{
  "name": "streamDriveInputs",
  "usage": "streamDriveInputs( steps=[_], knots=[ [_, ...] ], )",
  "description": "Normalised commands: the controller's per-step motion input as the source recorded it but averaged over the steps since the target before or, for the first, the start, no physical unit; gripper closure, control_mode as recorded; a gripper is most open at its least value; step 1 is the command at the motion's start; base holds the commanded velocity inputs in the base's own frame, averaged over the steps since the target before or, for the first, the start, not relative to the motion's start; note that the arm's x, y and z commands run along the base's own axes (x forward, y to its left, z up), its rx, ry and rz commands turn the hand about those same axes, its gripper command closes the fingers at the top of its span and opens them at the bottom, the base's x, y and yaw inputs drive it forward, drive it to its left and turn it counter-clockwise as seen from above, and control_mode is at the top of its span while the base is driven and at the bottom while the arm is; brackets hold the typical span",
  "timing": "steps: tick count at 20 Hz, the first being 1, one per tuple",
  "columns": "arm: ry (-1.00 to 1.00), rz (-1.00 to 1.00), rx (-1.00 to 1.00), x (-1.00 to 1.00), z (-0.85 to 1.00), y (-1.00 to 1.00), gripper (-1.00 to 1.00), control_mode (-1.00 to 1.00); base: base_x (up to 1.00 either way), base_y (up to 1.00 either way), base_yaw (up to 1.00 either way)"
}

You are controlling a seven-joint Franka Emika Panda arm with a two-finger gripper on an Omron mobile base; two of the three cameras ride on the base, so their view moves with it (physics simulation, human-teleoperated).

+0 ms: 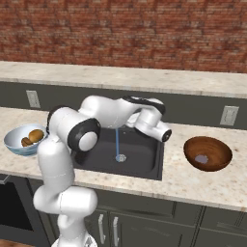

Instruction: Pick the potatos from the sink and place them in one bowl. Place the eggplant in the other bowl. Then turn off the sink faucet.

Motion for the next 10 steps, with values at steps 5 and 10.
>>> streamDriveInputs(
  steps=[5, 10],
  knots=[
    [0.0, 0.0, 0.03, 0.17, -0.15, -0.08, -1.0, -1.0, 0.0, 0.0, 0.0],
    [0.0, 0.0, 0.01, 0.19, -0.11, 0.0, -1.0, -1.0, 0.0, 0.0, 0.0]
  ],
)
